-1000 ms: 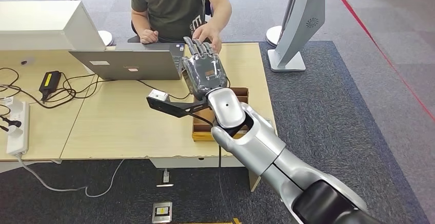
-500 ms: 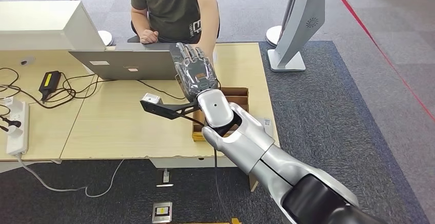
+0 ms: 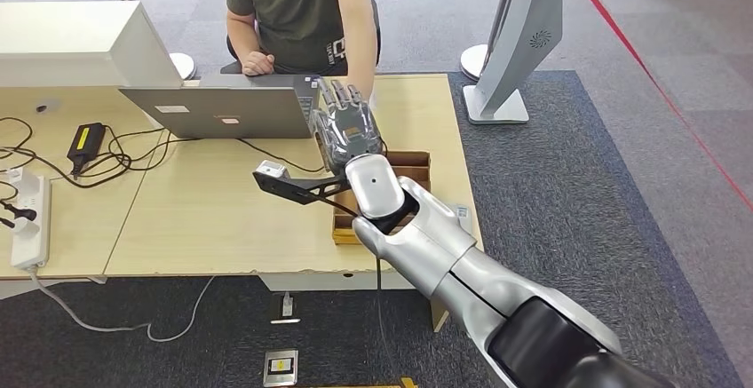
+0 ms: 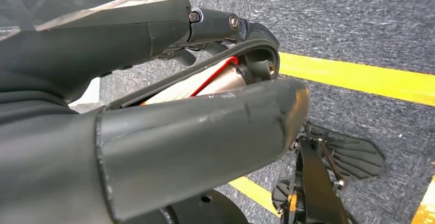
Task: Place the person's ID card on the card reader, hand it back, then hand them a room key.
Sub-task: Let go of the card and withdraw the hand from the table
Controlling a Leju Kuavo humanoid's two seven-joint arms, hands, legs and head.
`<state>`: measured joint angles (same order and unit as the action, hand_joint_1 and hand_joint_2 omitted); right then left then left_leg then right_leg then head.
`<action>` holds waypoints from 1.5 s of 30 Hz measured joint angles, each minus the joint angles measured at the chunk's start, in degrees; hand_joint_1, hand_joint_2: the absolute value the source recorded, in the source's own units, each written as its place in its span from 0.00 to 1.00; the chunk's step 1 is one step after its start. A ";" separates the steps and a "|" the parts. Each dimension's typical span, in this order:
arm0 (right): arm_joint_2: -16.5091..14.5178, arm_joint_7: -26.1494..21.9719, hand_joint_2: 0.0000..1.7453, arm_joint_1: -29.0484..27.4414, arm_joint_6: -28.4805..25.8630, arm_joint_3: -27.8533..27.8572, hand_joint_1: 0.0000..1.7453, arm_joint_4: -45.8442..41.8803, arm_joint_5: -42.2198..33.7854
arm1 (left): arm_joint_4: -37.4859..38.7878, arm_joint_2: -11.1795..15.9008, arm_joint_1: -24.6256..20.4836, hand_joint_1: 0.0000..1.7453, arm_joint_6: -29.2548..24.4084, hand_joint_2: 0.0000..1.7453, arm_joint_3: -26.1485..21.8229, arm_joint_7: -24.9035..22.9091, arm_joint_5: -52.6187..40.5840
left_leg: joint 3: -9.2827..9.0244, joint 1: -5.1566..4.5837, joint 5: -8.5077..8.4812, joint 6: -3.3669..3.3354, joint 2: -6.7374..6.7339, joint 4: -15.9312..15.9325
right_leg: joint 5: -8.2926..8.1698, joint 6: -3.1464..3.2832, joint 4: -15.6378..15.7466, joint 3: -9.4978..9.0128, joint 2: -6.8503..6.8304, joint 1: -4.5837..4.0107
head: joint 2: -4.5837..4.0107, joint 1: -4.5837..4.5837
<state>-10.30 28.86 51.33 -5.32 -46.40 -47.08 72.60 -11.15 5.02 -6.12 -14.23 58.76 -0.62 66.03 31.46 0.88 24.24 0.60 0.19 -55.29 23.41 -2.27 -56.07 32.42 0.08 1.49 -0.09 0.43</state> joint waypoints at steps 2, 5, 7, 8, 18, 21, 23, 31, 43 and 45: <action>0.25 0.33 1.00 -0.06 0.77 0.00 1.00 -0.18 0.31 | 0.00 -0.01 0.03 0.00 0.01 0.00 -0.01 -0.30 0.05 | 0.00 0.00 0.00 0.00 0.00 0.00 | 0.00 0.00 0.00 0.00 0.00 0.00 | 0.00 0.00; 0.65 0.77 1.00 -0.32 1.83 0.00 1.00 -0.73 0.88 | 0.00 -0.03 0.03 0.00 -0.01 0.00 -0.01 -0.46 0.09 | 0.00 0.00 0.00 0.00 0.00 0.00 | 0.00 0.00 0.00 0.01 0.00 0.00 | 0.01 0.00; 0.97 1.01 1.00 -0.57 2.32 -0.01 1.00 -1.22 1.88 | -0.01 -0.04 0.03 0.00 -0.03 0.00 -0.01 -0.40 0.19 | 0.00 0.00 0.00 0.00 0.00 0.00 | 0.00 0.00 0.00 0.01 0.00 0.00 | 0.02 0.00; 1.16 1.15 1.00 -0.71 2.61 -0.01 1.00 -1.53 2.56 | -0.01 -0.04 0.03 0.00 -0.06 0.00 -0.01 -0.36 0.26 | 0.00 0.00 0.00 0.00 0.00 0.00 | 0.00 0.00 0.00 0.02 0.00 0.00 | 0.02 0.00; 3.93 1.83 0.00 -2.55 3.16 0.37 0.00 -5.89 8.99 | -0.02 -0.06 0.08 0.00 -0.57 0.00 -0.03 -1.14 1.20 | -0.01 0.00 0.00 0.00 -0.01 0.00 | 0.00 0.00 0.01 0.02 0.00 0.00 | 0.01 -0.01; 5.04 1.83 0.00 -2.94 3.48 0.87 0.00 -6.81 9.83 | -0.02 -0.04 0.13 0.00 -0.57 0.00 -0.04 -1.40 1.25 | 0.00 0.00 0.00 0.00 0.00 0.00 | -0.01 0.02 0.01 0.02 0.01 0.00 | 0.00 0.00; 5.65 1.86 0.00 -3.04 3.54 1.19 0.00 -7.29 9.87 | -0.02 -0.04 0.14 0.00 -0.53 0.00 -0.04 -1.43 1.24 | -0.01 0.00 0.00 0.00 0.00 0.00 | -0.02 0.04 0.01 0.02 0.01 0.00 | 0.01 0.00; 8.36 3.78 0.00 -3.00 5.15 3.06 0.00 -9.42 10.45 | -0.02 -0.04 0.14 0.00 -1.17 0.00 -0.04 -0.83 1.36 | -0.02 0.00 0.00 0.00 0.00 -0.01 | -0.03 0.04 0.01 0.04 0.01 0.00 | 0.01 -0.01; 25.30 9.67 0.00 -12.67 11.38 14.79 0.00 -18.34 7.73 | -0.02 -0.04 0.62 0.00 -1.71 0.00 -0.10 -1.96 3.69 | -0.05 -0.03 0.09 -0.09 0.08 -0.11 | -0.04 0.00 0.20 -0.10 -0.04 0.02 | 0.00 -0.01; 28.74 9.99 0.00 -16.25 12.75 18.16 0.00 -20.91 7.75 | -0.02 -0.04 0.69 0.00 -1.98 0.00 -0.14 -1.84 4.19 | -0.07 -0.03 0.12 -0.09 0.08 -0.12 | -0.04 0.00 0.22 -0.09 -0.03 0.02 | 0.01 -0.02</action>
<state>18.44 38.85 35.09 7.44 -28.24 -67.99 80.35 -11.17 4.98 -5.43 -16.22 58.62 -2.46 70.22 31.39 0.84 24.36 0.51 0.27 -55.41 23.37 -2.27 -55.86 32.33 0.05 1.51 -0.08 0.41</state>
